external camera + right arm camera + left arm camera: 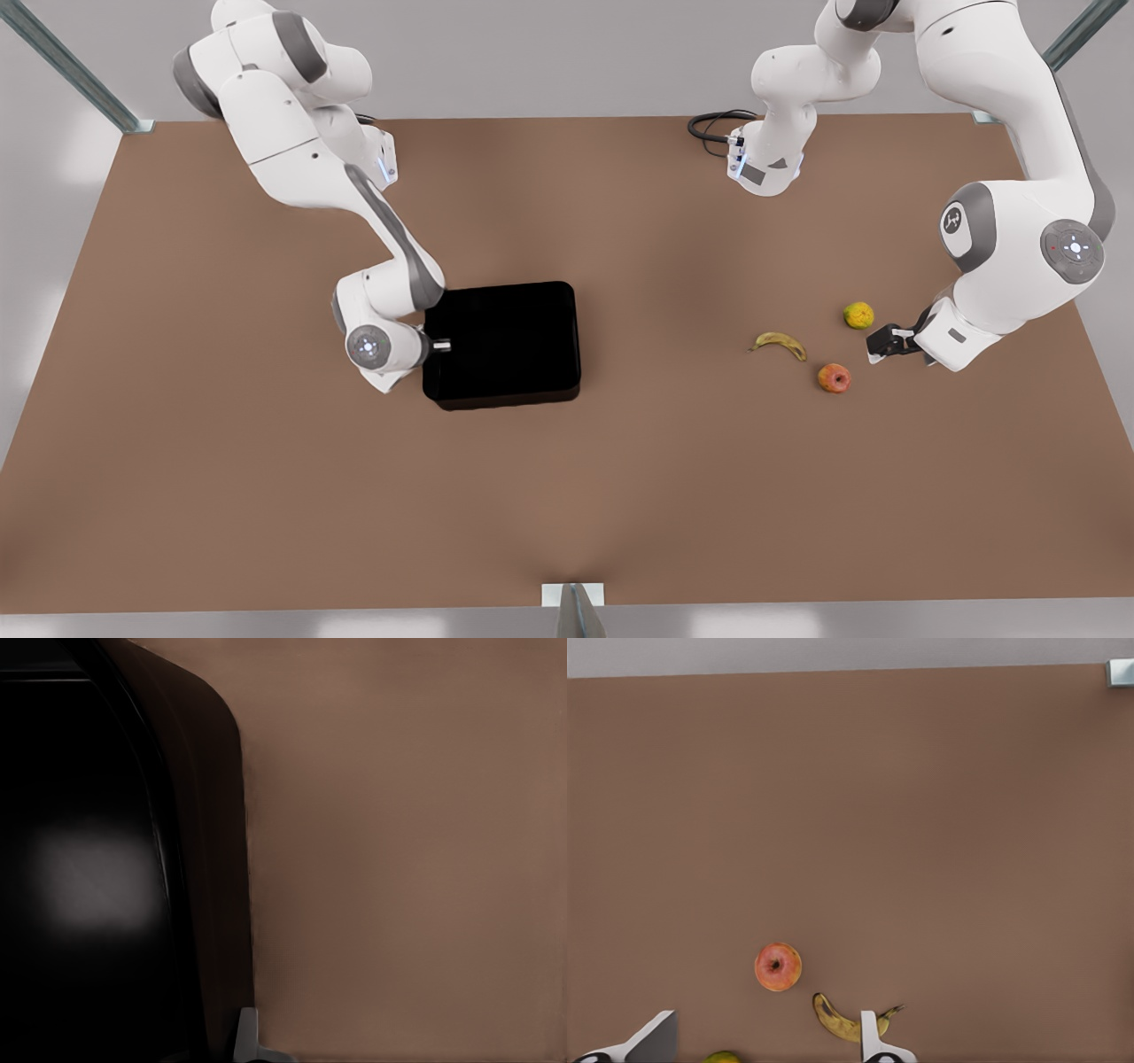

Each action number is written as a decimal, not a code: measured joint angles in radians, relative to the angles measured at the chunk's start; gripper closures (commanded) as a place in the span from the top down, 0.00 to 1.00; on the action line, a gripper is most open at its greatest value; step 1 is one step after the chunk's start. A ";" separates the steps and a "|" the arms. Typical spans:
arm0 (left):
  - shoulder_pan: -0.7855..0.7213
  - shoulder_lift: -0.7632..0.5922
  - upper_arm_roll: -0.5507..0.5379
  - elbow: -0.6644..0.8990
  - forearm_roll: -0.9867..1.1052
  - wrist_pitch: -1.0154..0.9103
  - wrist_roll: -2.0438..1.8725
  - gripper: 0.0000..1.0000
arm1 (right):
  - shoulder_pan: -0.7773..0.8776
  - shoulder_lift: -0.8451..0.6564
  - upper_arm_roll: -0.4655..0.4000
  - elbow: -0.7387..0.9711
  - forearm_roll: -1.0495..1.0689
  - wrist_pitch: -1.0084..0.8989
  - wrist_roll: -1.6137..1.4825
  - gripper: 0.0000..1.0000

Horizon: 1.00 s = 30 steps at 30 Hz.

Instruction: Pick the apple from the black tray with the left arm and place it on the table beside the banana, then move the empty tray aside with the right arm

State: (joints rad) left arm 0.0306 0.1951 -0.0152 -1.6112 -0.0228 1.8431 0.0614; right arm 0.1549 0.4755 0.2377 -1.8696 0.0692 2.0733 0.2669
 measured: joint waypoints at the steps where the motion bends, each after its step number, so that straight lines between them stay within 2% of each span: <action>1: 0.000 0.000 0.000 0.000 0.000 0.000 -0.001 1.00 | -0.001 -0.026 -0.007 0.036 0.000 -0.027 -0.006 0.00; 4: 0.000 0.001 -0.001 0.000 0.000 0.000 -0.002 1.00 | -0.005 -0.080 -0.070 0.142 0.001 -0.135 -0.027 0.00; 9: 0.000 0.002 -0.002 0.000 0.000 0.001 -0.004 1.00 | -0.015 -0.095 -0.303 0.241 -0.001 -0.311 -0.134 0.00; 12: 0.000 0.002 -0.002 0.000 0.000 0.001 -0.005 1.00 | -0.021 -0.048 -0.437 0.273 -0.006 -0.368 -0.241 0.00; 16: 0.000 0.002 -0.002 0.000 0.000 0.001 -0.006 1.00 | -0.053 0.095 -0.557 0.404 -0.010 -0.407 -0.408 0.00; 19: 0.000 0.002 -0.002 0.000 0.000 0.001 -0.006 1.00 | -0.087 0.199 -0.581 0.494 -0.004 -0.403 -0.533 0.00; 26: 0.000 0.002 -0.002 0.000 0.001 0.001 -0.007 1.00 | -0.102 0.356 -0.578 0.509 0.075 -0.318 -0.772 0.00; 27: 0.000 0.002 -0.002 0.000 0.001 0.001 -0.007 1.00 | -0.102 0.363 -0.578 0.509 0.083 -0.309 -0.799 0.05; 28: 0.000 0.002 -0.002 0.000 0.000 0.001 -0.007 1.00 | -0.102 0.367 -0.578 0.509 0.087 -0.301 -0.825 0.23; 29: 0.000 0.002 -0.002 0.000 0.000 0.001 -0.008 1.00 | -0.101 0.369 -0.577 0.510 0.088 -0.293 -0.848 0.49; 30: 0.000 0.002 -0.002 0.000 0.001 0.001 -0.007 1.00 | -0.100 0.370 -0.576 0.512 0.087 -0.287 -0.869 0.85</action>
State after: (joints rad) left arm 0.0309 0.1974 -0.0175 -1.6112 -0.0220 1.8442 0.0541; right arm 0.0553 0.8457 -0.3381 -1.3575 0.1564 1.7865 -0.6020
